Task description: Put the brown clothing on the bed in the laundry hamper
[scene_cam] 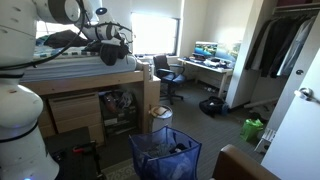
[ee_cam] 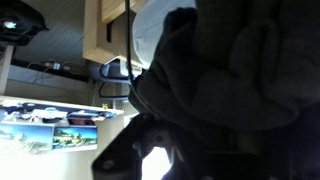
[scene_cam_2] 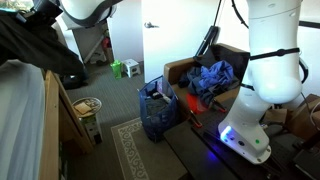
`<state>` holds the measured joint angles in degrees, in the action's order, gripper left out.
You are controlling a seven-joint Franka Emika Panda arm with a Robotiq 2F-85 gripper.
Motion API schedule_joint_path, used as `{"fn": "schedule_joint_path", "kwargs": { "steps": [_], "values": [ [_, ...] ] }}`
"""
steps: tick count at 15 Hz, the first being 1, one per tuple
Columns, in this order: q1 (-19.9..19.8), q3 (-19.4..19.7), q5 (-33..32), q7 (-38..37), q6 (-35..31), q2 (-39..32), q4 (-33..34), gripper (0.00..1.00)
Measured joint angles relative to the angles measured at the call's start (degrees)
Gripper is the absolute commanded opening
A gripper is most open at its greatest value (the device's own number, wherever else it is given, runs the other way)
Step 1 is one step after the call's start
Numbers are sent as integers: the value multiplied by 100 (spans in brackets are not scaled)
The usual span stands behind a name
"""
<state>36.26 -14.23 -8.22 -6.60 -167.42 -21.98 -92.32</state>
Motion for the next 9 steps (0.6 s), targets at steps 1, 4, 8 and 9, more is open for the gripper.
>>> {"fn": "schedule_joint_path", "kwargs": {
  "steps": [1,4,8,9],
  "values": [
    [142,284,-256,-351,-224,176,-188,0],
    [796,1414,-1351,-1675,-620,736,-721,0],
    [1723,2847,-3296,-3595,-601,1319,-1029,0],
    [1872,3050,-3847,-4112,-556,1432,-1059,0]
  ]
}}
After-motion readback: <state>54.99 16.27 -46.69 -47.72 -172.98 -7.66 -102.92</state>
